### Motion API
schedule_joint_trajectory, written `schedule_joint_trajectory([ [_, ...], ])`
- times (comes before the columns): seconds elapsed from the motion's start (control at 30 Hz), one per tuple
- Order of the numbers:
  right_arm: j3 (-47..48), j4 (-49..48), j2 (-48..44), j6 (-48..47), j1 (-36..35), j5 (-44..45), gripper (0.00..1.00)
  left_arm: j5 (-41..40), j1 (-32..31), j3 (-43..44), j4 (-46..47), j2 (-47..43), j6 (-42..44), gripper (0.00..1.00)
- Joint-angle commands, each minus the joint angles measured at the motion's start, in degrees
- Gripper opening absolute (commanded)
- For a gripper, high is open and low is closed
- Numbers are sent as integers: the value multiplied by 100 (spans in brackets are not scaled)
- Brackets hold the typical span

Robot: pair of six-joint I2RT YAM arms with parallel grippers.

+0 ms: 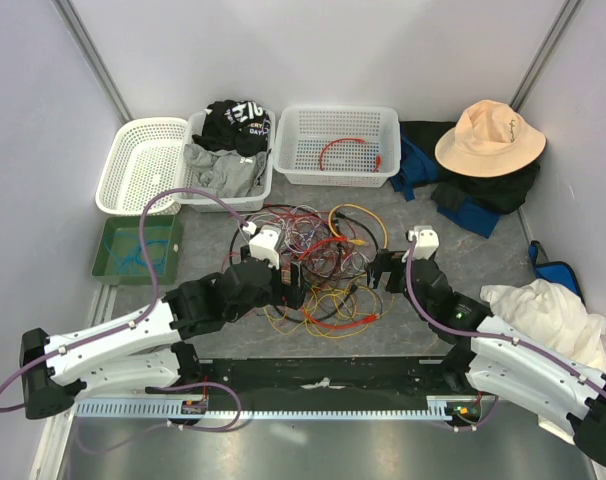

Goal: Untangle the cables

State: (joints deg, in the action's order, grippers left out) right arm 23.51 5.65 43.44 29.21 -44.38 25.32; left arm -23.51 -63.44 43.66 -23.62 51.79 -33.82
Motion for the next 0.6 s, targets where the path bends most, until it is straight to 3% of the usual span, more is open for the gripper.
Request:
schedule_joint_trajectory([
  [0.0,286,-240,-160,32,0,-18,98,-75,-2,29,296,33,7,97],
  [0.3,225,-126,-600,32,0,-36,98,-399,-2,63,174,463,-27,92],
  [0.57,14,164,-1065,190,-1,238,98,-796,121,380,-310,1245,-958,96],
])
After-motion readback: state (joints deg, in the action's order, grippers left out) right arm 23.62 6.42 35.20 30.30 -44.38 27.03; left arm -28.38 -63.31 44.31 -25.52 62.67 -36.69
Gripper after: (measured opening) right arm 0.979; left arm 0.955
